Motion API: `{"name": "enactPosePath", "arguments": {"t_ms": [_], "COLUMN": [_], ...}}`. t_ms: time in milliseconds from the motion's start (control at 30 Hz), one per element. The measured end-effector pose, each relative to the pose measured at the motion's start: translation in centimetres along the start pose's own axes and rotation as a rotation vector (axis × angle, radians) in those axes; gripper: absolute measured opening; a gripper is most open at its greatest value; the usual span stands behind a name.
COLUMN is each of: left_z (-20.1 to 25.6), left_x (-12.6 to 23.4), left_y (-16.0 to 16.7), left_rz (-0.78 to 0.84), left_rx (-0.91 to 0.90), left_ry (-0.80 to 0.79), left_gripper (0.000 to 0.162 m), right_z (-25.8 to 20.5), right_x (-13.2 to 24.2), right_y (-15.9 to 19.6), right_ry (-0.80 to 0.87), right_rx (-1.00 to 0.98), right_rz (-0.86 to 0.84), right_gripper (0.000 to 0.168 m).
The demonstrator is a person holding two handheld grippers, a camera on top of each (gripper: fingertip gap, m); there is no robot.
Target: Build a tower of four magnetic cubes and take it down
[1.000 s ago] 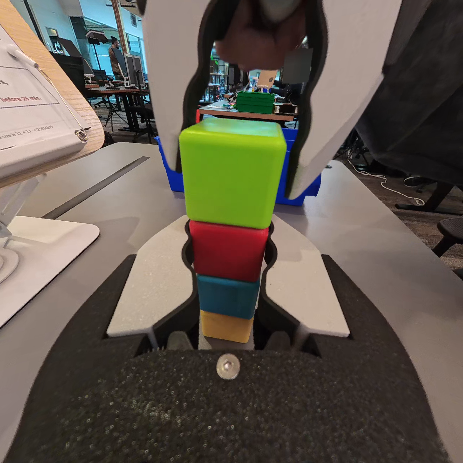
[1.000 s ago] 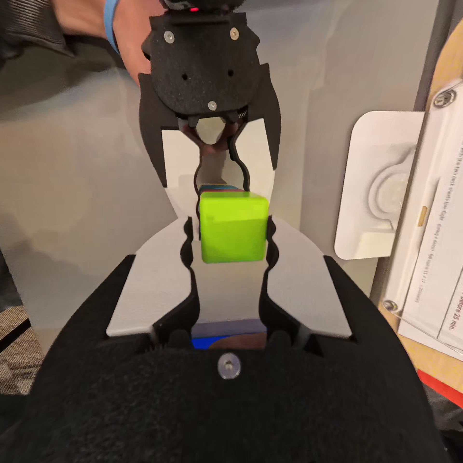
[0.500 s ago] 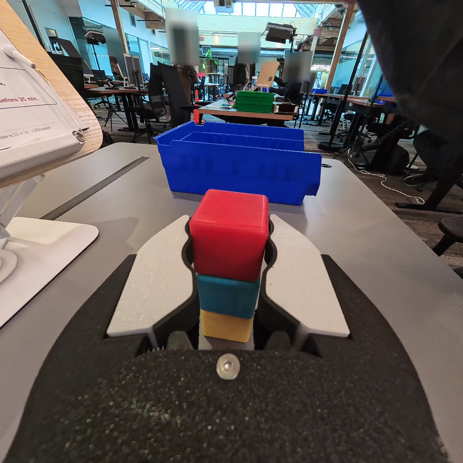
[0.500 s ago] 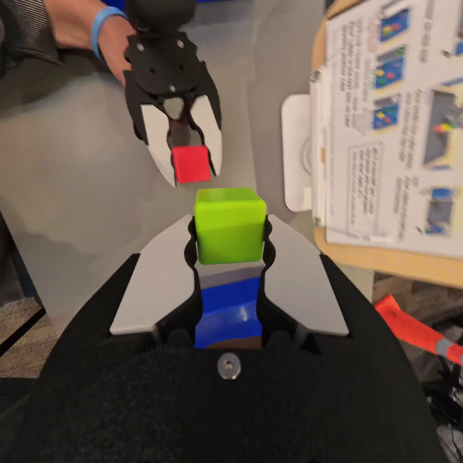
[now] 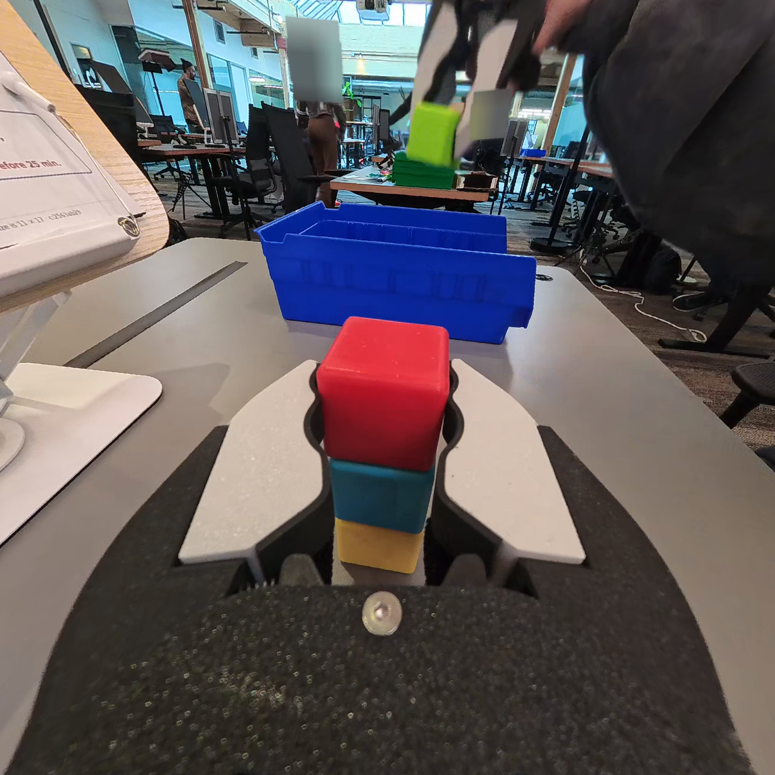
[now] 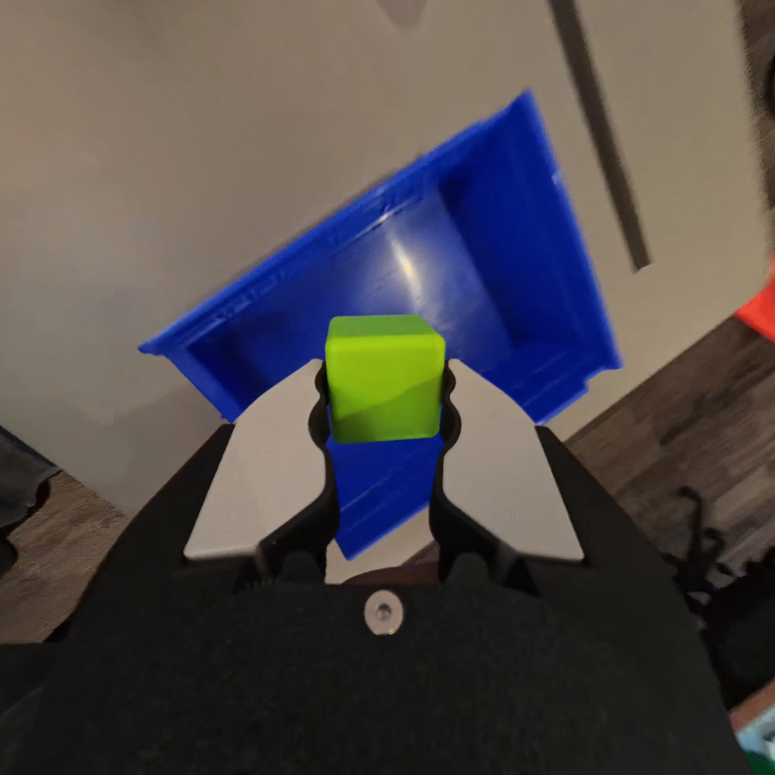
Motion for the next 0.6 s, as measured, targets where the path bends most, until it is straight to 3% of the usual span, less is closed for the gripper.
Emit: {"name": "enactPosePath", "arguments": {"t_ms": [100, 300, 600], "left_z": [0.0, 0.2, 0.2], "left_x": [0.0, 0.0, 0.0], "left_y": [0.0, 0.0, 0.0], "left_rz": [0.000, 0.001, 0.001], "left_rx": [0.001, 0.002, 0.000], "left_ry": [0.003, 0.010, 0.013], "left_gripper": [0.054, 0.054, 0.054], "right_z": [-1.3, -3.7, -4.6], "right_x": [-4.2, -10.3, -14.0], "right_y": [3.0, 5.7, 7.2], "right_ry": [-0.057, -0.088, -0.136], "right_rx": [-0.034, -0.030, -0.059], "right_rz": [-0.042, -0.106, -0.139], "right_gripper": [0.051, 0.051, 0.051]}}
Point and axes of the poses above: each gripper's, where its closed fingertips meet, x back along the fingers, y out of its underside, z = x × y across the jaws, the point moved 3 cm from there along x, back along the fingers, and after that the axes turned 1 degree about -y, right-handed, at the moved point
